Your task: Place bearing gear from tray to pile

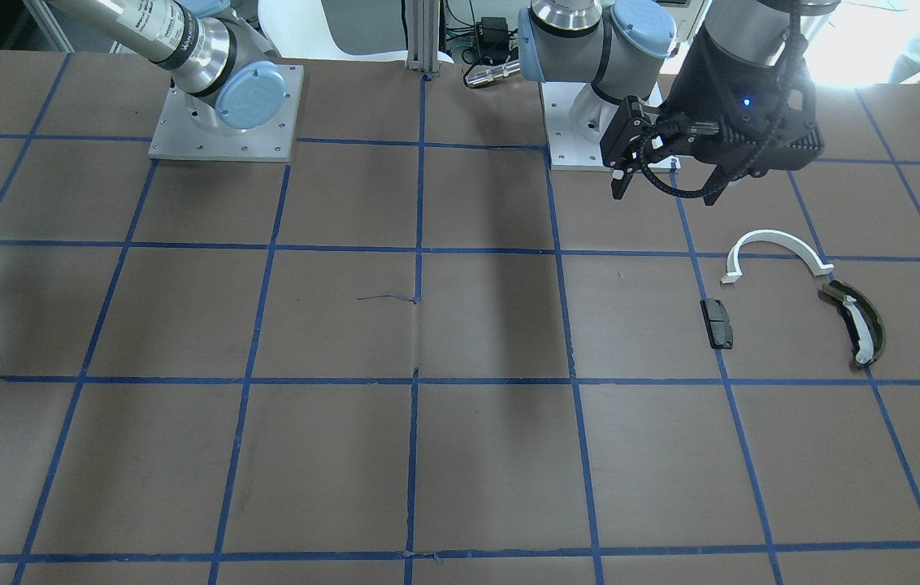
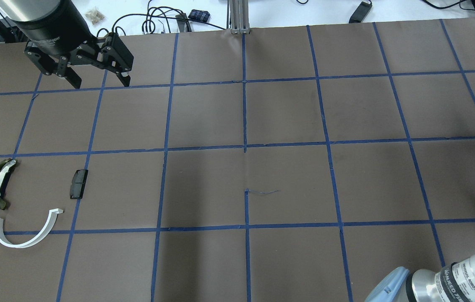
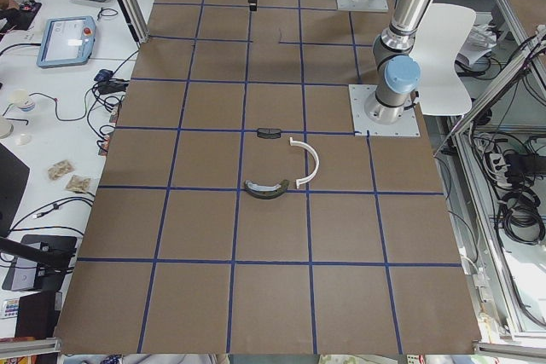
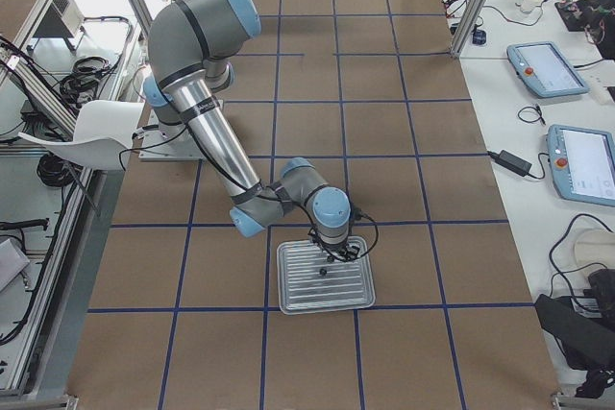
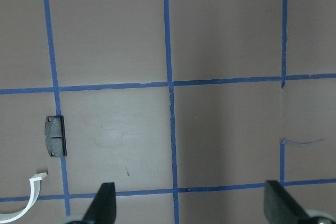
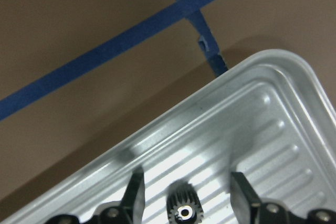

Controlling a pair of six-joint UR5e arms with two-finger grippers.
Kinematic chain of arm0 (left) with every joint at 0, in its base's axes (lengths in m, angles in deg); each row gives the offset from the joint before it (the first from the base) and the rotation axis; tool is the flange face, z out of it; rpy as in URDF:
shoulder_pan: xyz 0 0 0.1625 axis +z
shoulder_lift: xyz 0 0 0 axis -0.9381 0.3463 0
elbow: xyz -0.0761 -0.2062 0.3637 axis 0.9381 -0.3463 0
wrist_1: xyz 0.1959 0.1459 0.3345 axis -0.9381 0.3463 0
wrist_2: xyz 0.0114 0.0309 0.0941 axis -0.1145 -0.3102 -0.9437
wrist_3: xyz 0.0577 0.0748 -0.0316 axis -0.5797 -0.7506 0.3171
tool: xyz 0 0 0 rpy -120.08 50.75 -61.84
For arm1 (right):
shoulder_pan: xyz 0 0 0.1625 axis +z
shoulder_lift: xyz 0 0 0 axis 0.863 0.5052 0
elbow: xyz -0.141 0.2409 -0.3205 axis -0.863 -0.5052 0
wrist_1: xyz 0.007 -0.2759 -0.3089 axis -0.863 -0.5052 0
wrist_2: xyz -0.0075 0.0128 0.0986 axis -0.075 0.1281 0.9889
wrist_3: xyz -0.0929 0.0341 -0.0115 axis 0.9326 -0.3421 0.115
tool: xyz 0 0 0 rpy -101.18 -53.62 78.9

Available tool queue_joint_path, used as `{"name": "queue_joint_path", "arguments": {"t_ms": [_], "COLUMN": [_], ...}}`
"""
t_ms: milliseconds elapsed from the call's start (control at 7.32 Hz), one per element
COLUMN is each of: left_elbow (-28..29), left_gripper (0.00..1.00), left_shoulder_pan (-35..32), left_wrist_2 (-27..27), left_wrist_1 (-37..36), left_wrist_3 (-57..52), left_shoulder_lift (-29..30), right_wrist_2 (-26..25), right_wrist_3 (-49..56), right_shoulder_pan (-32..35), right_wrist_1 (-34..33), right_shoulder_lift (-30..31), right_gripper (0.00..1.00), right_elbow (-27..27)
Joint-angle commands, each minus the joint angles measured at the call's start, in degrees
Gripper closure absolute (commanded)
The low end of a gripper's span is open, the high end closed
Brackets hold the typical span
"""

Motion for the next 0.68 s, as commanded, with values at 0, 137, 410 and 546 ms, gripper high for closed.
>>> {"name": "queue_joint_path", "arguments": {"t_ms": [0,137,410,546], "left_elbow": [0.00,0.00,0.00,0.00], "left_gripper": [0.00,0.00,0.00,0.00], "left_shoulder_pan": [-0.01,-0.01,0.16,-0.01], "left_wrist_2": [-0.02,-0.02,-0.02,0.06], "left_wrist_1": [0.00,0.09,0.00,-0.09], "left_wrist_3": [0.00,0.00,-0.09,-0.09], "left_shoulder_lift": [0.03,-0.06,0.02,0.03], "right_wrist_2": [-0.02,-0.11,-0.20,-0.72], "right_wrist_3": [0.64,0.64,0.12,-1.63], "right_shoulder_pan": [-0.35,-0.35,-0.35,-0.09], "right_wrist_1": [0.00,0.00,0.00,0.61], "right_shoulder_lift": [0.02,-0.06,0.37,1.59], "right_gripper": [0.67,0.77,0.85,0.86], "right_elbow": [0.04,-0.04,-0.04,-0.04]}}
